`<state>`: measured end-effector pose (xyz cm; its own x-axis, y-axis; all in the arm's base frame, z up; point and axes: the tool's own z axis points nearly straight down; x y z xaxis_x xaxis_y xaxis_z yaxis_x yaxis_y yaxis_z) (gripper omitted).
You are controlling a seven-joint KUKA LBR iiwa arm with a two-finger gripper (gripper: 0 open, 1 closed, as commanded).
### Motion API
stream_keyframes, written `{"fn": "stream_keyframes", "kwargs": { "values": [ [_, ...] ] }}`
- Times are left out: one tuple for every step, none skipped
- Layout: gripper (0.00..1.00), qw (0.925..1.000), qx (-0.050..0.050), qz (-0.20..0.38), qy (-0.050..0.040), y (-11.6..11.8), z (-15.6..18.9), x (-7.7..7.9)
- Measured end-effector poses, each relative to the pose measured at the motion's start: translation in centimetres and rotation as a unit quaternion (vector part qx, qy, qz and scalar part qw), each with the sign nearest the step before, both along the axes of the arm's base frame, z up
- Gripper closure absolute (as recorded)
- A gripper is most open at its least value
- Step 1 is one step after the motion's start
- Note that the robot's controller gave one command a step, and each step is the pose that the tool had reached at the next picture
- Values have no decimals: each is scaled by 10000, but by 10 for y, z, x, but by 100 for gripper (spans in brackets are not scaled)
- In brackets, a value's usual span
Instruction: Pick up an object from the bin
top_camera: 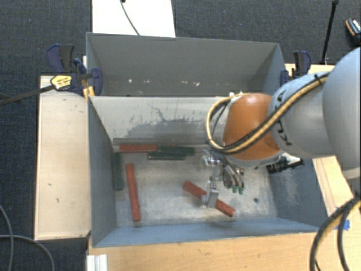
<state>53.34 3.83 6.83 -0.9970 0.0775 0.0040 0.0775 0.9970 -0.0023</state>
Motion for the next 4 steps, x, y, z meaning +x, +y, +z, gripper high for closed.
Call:
{"fn": "stream_keyframes", "kwargs": {
  "values": [
    [100, 10000, 17, 9, -42, 5, 5, 2],
    [0, 10000, 19, -4, -38, 5, 5, 2],
    [0, 9931, 12, 1177, -15, 3, 50, -25],
    [0, 9919, 19, 1269, -1, 24, 0, -43]
  ]
}}
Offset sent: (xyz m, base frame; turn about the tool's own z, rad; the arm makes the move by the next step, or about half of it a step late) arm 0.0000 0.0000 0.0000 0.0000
